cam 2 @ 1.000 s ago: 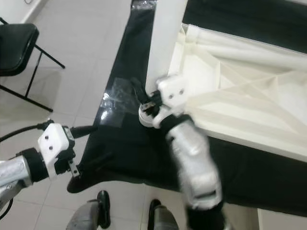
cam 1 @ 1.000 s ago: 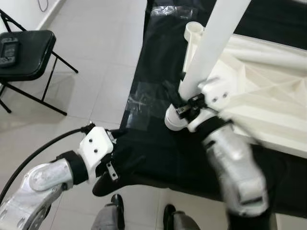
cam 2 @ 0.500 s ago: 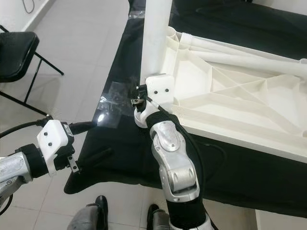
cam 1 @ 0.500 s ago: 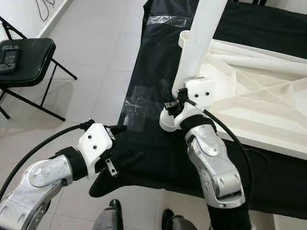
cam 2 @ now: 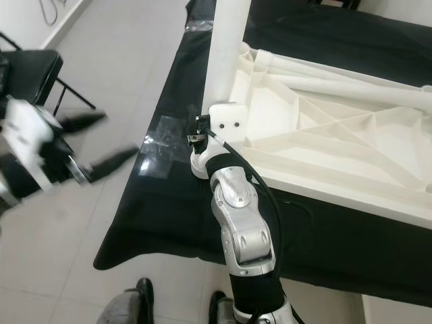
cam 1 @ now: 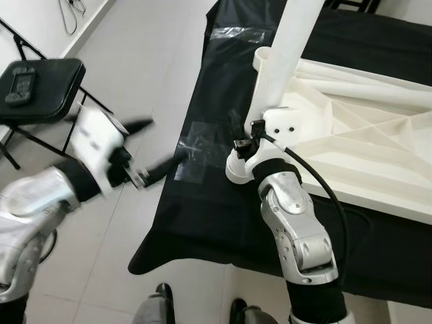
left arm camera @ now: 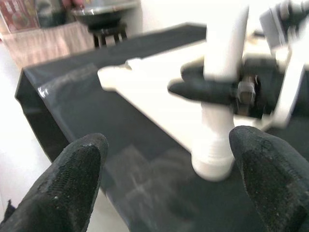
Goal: Building children table
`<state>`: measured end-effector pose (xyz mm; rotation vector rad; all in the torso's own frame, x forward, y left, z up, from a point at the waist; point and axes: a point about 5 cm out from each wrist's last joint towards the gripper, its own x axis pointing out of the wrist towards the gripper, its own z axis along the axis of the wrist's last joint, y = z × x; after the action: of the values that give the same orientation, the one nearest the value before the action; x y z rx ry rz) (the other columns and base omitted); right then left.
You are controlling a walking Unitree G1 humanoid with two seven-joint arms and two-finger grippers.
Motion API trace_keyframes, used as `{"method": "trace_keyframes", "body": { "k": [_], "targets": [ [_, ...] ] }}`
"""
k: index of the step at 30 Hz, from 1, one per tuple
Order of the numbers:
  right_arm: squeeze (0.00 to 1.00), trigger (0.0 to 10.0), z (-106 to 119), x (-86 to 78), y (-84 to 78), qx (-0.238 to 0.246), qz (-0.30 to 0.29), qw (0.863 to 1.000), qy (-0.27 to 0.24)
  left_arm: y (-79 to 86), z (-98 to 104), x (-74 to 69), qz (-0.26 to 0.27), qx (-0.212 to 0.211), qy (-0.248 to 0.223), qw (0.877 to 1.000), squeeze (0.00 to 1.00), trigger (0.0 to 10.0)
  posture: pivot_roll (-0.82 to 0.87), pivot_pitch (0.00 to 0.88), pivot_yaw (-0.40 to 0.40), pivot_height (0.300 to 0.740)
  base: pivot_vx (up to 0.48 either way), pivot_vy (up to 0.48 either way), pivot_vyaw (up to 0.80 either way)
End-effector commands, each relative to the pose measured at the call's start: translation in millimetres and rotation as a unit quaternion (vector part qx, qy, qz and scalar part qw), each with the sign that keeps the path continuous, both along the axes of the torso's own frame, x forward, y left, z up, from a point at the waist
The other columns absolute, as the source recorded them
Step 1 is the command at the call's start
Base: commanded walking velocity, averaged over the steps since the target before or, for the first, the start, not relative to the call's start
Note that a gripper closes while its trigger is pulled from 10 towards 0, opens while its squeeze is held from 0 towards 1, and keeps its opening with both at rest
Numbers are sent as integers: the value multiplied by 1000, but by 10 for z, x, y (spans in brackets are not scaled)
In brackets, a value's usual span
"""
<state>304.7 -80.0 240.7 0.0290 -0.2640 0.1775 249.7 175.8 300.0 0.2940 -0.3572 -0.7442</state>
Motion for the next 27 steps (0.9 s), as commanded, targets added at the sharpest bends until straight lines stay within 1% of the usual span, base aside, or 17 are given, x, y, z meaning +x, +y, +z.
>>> {"method": "trace_keyframes", "body": {
  "k": [1, 3, 4, 5, 6, 8, 10, 12, 13, 14, 18, 19, 20, 22, 23, 25, 27],
  "targets": [
    [0, 10000, -502, 68, -137, -5, -34, 992, 118, 9, 15, -15, -7, -3, 5, 1000, 0, 10000, 95, 317, -37, 740, 0, 0, 0],
    [0, 10000, -501, 61, -127, 2, -29, 993, 115, -18, 126, 15, -26, -29, 1, 999, 0, 10000, 94, 314, -36, 740, 0, 0, 0],
    [0, 10000, -501, 61, -127, 2, -29, 993, 115, -18, 126, 15, -26, -29, 1, 999, 0, 10000, 94, 314, -36, 740, 0, 0, 0],
    [0, 10000, -491, 64, -106, 9, -20, 994, 111, -80, 299, 76, -63, -63, -3, 996, 0, 10000, 97, 306, -35, 740, 0, 0, 0],
    [0, 10000, -491, 64, -106, 9, -20, 994, 111, -80, 299, 76, -63, -63, -3, 996, 0, 10000, 97, 306, -35, 740, 0, 0, 0],
    [0, 10000, -448, 79, -60, 14, -5, 995, 97, -228, 635, 198, -137, -96, -7, 986, 0, 10000, 96, 297, -32, 740, 0, 0, 0],
    [0, 10000, -448, 79, -60, 14, -5, 995, 97, -228, 635, 198, -137, -96, -7, 986, 0, 10000, 96, 297, -32, 740, 0, 0, 0],
    [0, 10000, -369, 85, 12, 21, 20, 997, 76, -400, 901, 340, -202, -100, 16, 974, 0, 10000, 95, 290, -19, 740, 0, 0, 0],
    [0, 10000, -338, 83, 44, 25, 32, 997, 67, -458, 967, 377, -223, -100, 29, 969, 0, 10000, 94, 289, -17, 740, 0, 0, 0],
    [0, 10000, -286, 71, 87, 20, 45, 998, 49, -525, 1033, 418, -241, -92, 39, 965, 0, 10000, 87, 288, -11, 740, 0, 0, 0],
    [0, 10000, -255, 61, 114, 16, 52, 998, 38, -562, 1068, 438, -249, -87, 44, 963, 0, 10000, 84, 288, -9, 740, 0, 0, 0],
    [0, 10000, -207, 32, 181, 5, 68, 997, 20, -653, 1114, 490, -272, -70, 66, 957, 0, 10000, 77, 285, -1, 740, 0, 0, 0],
    [0, 10000, -207, 32, 181, 5, 68, 997, 20, -653, 1114, 490, -272, -70, 66, 957, 0, 10000, 77, 285, -1, 740, 0, 0, 0],
    [0, 10000, -152, -7, 278, -7, 93, 996, -1, -785, 1179, 559, -295, -40, 92, 950, 0, 10000, 77, 284, 1, 740, 0, 0, 0],
    [0, 10000, -152, -7, 278, -7, 93, 996, -1, -785, 1179, 559, -295, -40, 92, 950, 0, 10000, 77, 284, 1, 740, 0, 0, 0],
    [0, 10000, -121, -25, 353, -14, 113, 993, -16, -907, 1244, 616, -307, -5, 105, 946, 0, 10000, 82, 281, 8, 740, 0, 0, 0],
    [0, 10000, -115, -30, 373, -16, 119, 993, -19, -939, 1259, 629, -308, 7, 106, 945, 0, 10000, 84, 279, 9, 740, 0, 0, 0]
  ]
}}
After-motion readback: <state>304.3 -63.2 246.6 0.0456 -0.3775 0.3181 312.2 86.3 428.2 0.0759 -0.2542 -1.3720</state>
